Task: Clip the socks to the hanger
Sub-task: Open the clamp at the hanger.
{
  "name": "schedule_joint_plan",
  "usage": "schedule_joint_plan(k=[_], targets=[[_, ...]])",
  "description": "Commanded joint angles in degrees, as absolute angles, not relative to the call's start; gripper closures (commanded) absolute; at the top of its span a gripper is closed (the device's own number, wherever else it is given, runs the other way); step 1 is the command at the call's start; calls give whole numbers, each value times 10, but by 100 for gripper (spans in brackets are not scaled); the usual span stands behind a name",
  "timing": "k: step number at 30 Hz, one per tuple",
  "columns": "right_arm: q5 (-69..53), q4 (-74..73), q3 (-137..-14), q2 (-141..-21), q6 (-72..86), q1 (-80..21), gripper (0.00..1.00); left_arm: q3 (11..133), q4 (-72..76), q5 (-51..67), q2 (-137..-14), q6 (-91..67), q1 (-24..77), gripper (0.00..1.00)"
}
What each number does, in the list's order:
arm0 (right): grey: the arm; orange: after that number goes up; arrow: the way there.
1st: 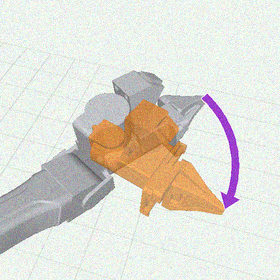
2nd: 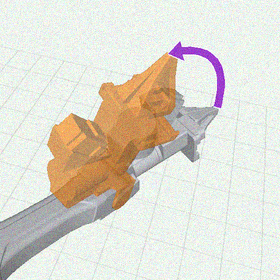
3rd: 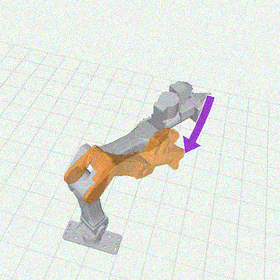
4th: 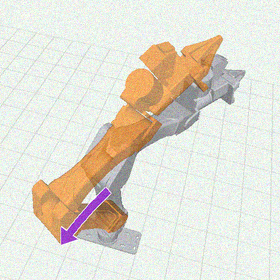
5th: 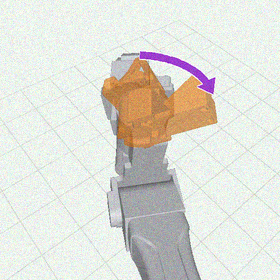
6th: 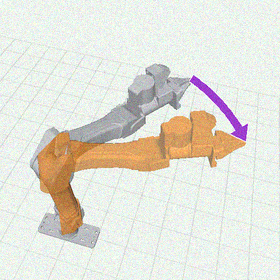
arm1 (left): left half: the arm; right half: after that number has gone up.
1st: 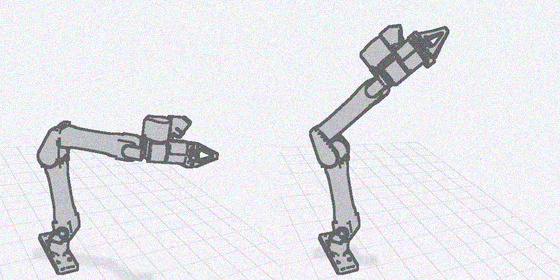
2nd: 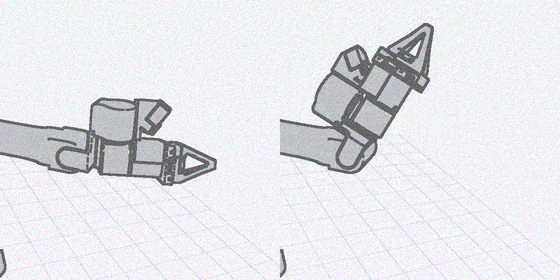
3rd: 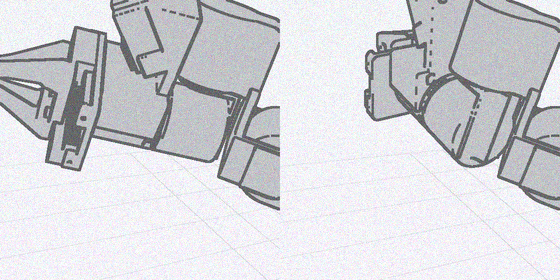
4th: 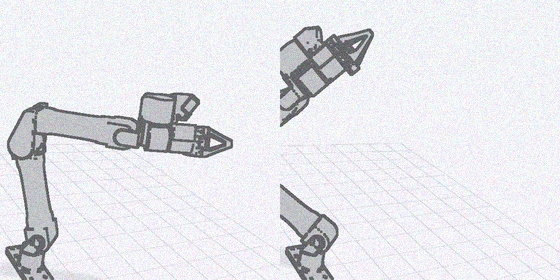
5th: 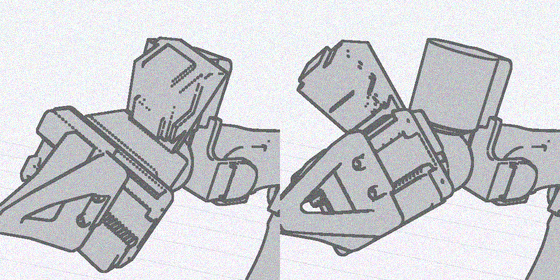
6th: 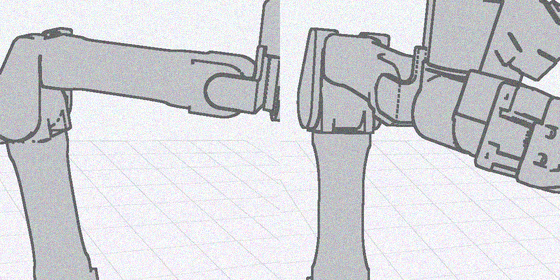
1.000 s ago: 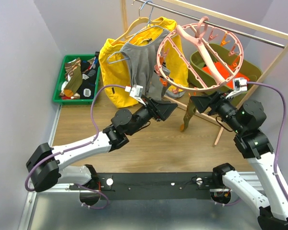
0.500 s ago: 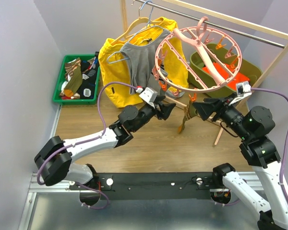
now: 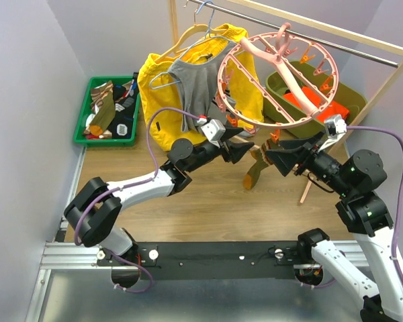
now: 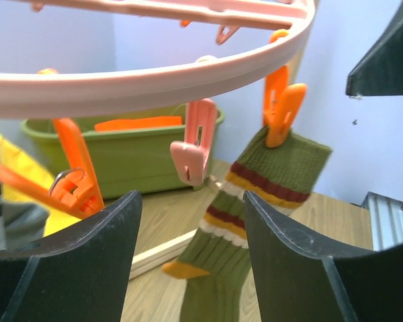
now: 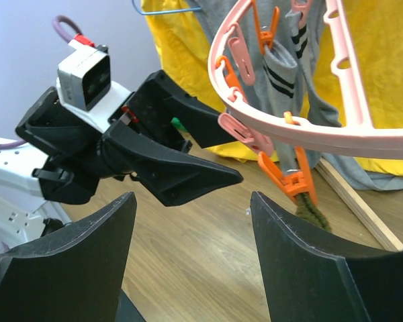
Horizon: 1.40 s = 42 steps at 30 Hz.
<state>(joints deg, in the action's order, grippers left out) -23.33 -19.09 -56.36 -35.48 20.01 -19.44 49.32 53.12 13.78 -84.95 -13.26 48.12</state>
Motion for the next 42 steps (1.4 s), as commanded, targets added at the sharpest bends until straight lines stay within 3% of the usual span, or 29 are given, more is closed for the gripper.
schedule_joint_plan(k=[1, 20, 42], targets=[[-275, -177, -580, -359, 185, -195, 24, 521, 596, 189, -873, -127, 481, 31], [-309, -144, -587, -395, 192, -195, 24, 540, 674, 185, -927, -172, 485, 45], [-322, -115, -596, -421, 223, -195, 24, 566, 703, 142, -963, -170, 504, 51]])
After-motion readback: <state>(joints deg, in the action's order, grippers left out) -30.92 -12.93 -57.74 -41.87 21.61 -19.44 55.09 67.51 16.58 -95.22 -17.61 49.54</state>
